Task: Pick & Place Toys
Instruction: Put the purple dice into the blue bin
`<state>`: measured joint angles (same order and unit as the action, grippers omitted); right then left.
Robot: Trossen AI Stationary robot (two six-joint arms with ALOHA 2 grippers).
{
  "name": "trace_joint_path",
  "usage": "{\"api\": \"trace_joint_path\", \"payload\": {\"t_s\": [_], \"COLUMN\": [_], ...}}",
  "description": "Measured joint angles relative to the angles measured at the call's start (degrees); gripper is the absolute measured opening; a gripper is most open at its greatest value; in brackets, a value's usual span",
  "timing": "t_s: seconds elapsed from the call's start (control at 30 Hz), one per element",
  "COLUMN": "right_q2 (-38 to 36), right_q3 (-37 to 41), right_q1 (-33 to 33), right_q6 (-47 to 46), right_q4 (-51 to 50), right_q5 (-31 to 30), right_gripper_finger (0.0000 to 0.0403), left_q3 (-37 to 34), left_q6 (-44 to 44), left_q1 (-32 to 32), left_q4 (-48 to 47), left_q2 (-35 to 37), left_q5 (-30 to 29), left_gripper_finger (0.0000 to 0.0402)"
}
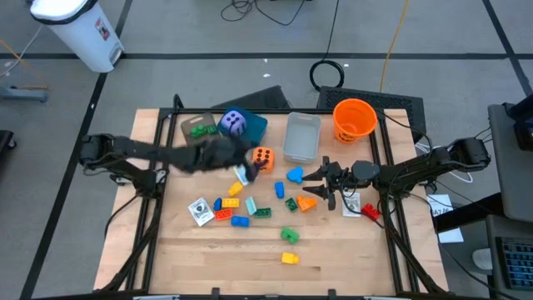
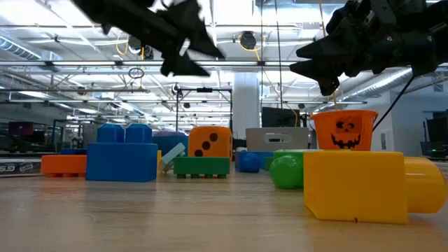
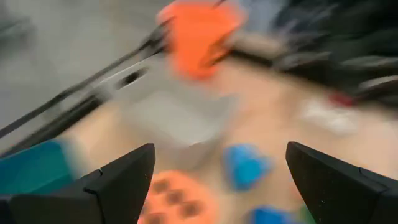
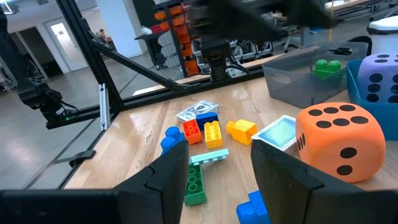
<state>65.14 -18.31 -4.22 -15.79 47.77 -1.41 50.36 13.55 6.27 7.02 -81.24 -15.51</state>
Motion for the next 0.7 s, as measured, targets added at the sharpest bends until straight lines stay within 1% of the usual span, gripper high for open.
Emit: {"api": "trace_joint_path", "payload": {"t_s": [0.13, 0.2, 0.27, 0.37, 0.47, 0.57, 0.7], "right_q2": [0.00, 0.00, 0.00, 0.00, 0.00, 0.00, 0.00], "right_q3": [-0.02, 0.00, -0.02, -0.01, 0.00, -0.02, -0.02], "right_q1": [0.01, 0.02, 0.02, 0.00, 0.01, 0.01, 0.00], "right_q6": [0.00, -0.02, 0.00, 0.00, 0.00, 0.00, 0.00], "right_q4": [0.03, 0.03, 0.10, -0.01, -0.03, 0.04, 0.04], "right_q5": [0.01, 0.00, 0.00, 0.00, 0.02, 0.00, 0.01], "right_gripper_finger": [0.0167, 0.0167, 0.0167, 0.0167, 0.0167, 0.0167, 0.0167], "left_q3": [9.98, 13.44, 14.98, 15.31, 15.31, 15.31, 15.31], "left_q6": [0.27, 1.71, 2.02, 1.80, 1.78, 1.03, 0.22], "left_q1": [8.71, 12.78, 16.29, 20.00, 22.51, 24.19, 26.00], "left_q4": [-19.22, -25.08, -28.97, -29.45, -29.48, -28.99, -27.97], "left_q2": [-1.16, -1.65, -2.32, -4.26, -7.37, -10.75, -13.53], "left_q5": [-1.09, -0.77, 1.09, 6.09, 10.16, 11.68, 12.27], "left_gripper_finger": [0.0365, 0.0364, 0.0355, 0.0324, 0.0283, 0.0249, 0.0223]}}
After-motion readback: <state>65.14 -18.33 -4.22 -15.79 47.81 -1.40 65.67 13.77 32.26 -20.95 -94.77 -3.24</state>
